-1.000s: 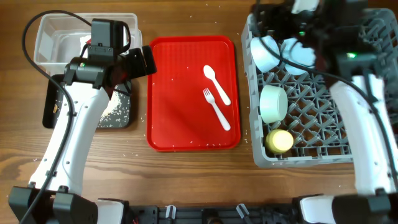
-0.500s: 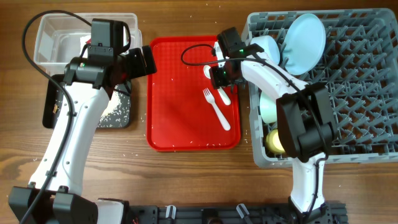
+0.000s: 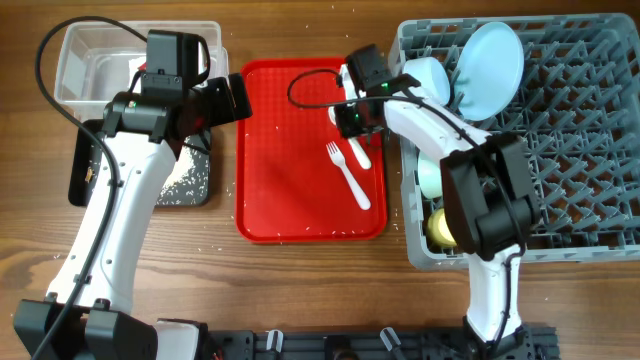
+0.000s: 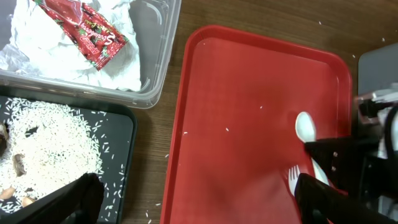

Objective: Sort waste into correct bins and load items into the dishwasher rack
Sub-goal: 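Grasp the white spoon on the red tray with the right gripper, then drop the spoon into the rack with the right gripper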

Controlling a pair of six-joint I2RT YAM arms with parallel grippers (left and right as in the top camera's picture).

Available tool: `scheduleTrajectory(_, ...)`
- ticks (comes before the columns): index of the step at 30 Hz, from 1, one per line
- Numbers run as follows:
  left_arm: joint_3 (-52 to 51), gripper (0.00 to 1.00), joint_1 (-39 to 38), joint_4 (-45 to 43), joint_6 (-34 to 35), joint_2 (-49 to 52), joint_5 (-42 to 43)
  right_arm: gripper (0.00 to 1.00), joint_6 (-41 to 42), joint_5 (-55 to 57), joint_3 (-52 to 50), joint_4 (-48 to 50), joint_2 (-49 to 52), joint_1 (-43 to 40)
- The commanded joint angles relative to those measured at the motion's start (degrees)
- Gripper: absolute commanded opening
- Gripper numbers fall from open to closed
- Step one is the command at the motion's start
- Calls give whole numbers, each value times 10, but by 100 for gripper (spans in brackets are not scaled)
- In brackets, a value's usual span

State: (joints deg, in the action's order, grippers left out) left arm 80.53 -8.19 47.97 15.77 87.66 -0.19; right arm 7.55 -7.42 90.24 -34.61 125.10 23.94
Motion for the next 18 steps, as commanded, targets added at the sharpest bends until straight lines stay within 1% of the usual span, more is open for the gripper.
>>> scheduleTrajectory(1,5,100,2,-2,-3,-1,-6,19,1,5,-9,2,22,9)
scheduleTrajectory(4,5,100,2,-2,-3,-1,-6,11,1,6,-9,2,22,9)
scheduleTrajectory(5,5,100,2,-2,-3,-1,-6,5,1,5,-10,1,22,9)
scheduleTrajectory(8,5,100,2,-2,-3,-1,-6,4,1,-16,-7,-13,21,9)
scheduleTrajectory(10,5,100,2,-2,-3,-1,-6,4,1,-20,14,-51,4,9)
scheduleTrajectory(12,5,100,2,-1,-3,-1,-6,4,-1,-20,44,-91,-40,8)
scheduleTrajectory(14,5,100,2,-2,-3,-1,-6,4,-1,-20,63,-110,-97,7)
scheduleTrajectory(18,5,100,2,-2,-3,-1,-6,4,0,-2,65,-135,-226,-10)
